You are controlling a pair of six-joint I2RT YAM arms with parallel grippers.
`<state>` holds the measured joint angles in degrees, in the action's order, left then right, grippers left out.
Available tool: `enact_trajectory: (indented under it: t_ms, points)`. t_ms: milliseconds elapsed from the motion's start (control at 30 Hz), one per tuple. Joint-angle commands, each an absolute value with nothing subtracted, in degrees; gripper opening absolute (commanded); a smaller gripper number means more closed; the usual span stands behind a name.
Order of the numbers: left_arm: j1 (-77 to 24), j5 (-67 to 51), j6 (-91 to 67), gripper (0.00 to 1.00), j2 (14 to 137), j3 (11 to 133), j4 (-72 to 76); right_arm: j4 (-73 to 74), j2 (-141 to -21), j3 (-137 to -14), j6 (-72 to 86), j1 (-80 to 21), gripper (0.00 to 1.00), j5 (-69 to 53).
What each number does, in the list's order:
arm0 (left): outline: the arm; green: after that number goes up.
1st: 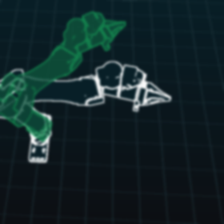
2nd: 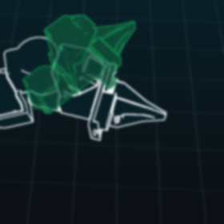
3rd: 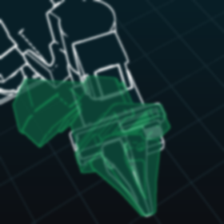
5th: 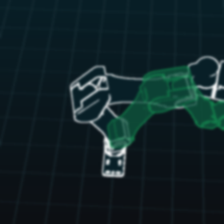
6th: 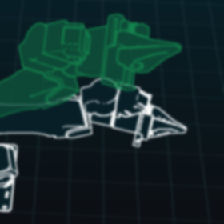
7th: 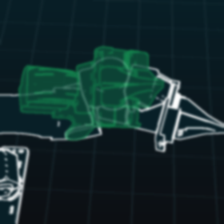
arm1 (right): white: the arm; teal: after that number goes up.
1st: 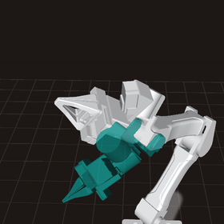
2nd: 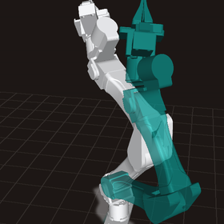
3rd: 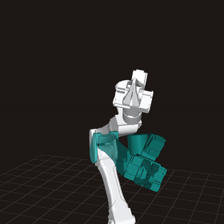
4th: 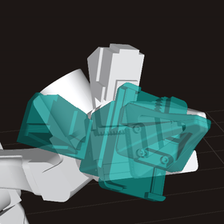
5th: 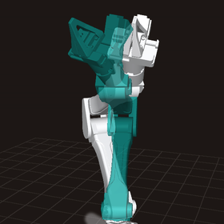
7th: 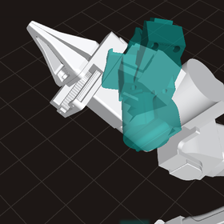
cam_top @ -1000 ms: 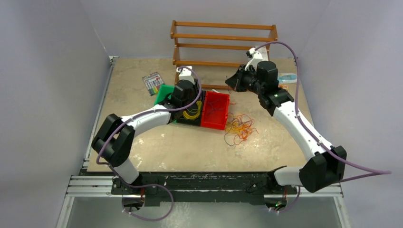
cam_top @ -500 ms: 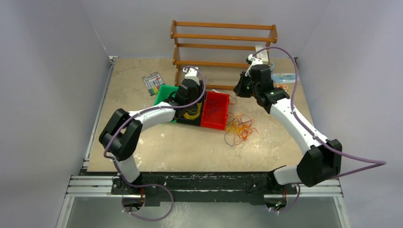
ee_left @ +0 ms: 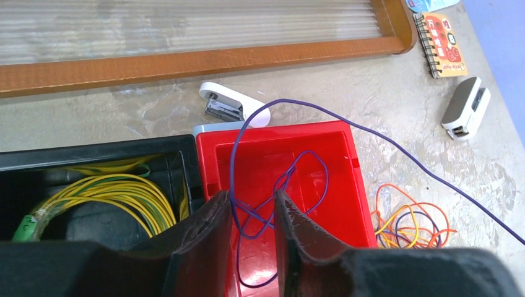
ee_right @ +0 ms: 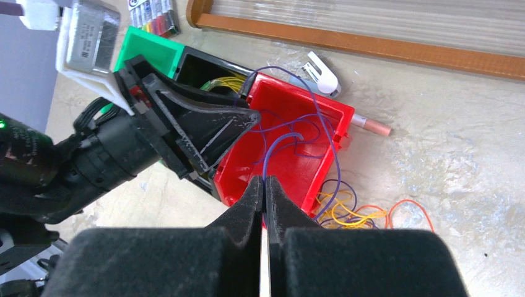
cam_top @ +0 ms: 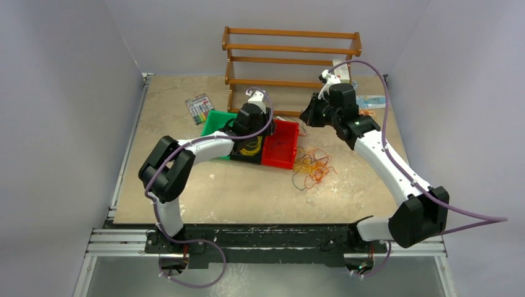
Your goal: Untangle the cables
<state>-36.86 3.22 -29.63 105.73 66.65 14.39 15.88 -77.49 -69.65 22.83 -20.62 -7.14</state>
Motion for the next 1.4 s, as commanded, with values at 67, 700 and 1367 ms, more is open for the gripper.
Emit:
enact_trajectory:
  t_ms: [67, 700, 1367]
  points:
    - [-36.7, 0.3, -30.7, 0.17, 105.9, 69.3, 17.7, 12.1, -76.9, -70.1, 21.7, -20.8, 0.00, -11.1]
    - [-42.2, 1.6, -32.4, 0.02, 103.5, 65.6, 12.0, -5.2, -84.4, -68.6, 30.3, -20.8, 0.00, -31.0]
    - [-42.5, 14.8, -32.3, 0.04, 98.2, 61.9, 6.8, -12.3, -92.2, -64.8, 33.2, -20.8, 0.00, -28.5]
